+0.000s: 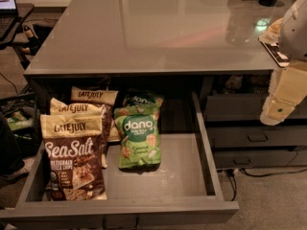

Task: Pick green rice chip bag from top drawer and place on counter

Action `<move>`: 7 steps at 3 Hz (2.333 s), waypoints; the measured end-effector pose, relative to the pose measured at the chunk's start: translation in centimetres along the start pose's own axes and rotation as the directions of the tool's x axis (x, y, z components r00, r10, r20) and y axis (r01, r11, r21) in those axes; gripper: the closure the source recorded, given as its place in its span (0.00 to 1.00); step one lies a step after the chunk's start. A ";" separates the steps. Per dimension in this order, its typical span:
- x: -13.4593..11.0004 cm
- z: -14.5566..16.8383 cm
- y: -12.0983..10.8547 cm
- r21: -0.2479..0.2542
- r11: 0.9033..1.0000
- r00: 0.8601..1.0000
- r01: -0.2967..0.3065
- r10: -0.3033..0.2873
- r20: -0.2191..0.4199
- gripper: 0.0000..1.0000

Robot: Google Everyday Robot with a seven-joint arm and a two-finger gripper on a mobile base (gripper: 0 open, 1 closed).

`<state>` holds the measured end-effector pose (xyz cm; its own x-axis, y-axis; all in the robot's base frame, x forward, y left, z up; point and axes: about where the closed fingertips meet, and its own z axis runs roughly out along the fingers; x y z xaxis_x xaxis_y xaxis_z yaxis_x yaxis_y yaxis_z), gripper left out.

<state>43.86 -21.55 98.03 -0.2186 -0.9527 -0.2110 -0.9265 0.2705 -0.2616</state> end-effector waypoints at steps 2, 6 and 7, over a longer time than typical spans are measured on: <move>-1.8 1.6 1.6 0.010 1.000 1.000 -0.023 0.023 0.009 0.00; -7.4 17.3 0.8 -0.100 0.988 0.993 -0.115 0.117 0.008 0.00; -7.9 17.9 1.1 -0.096 0.989 0.994 -0.109 0.111 0.015 0.00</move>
Offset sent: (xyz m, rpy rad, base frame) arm -0.0133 0.0505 -0.0531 0.0275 0.0407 -0.0499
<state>50.03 -11.29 82.52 -0.3158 -0.9144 -0.2532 -0.9222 0.3586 -0.1450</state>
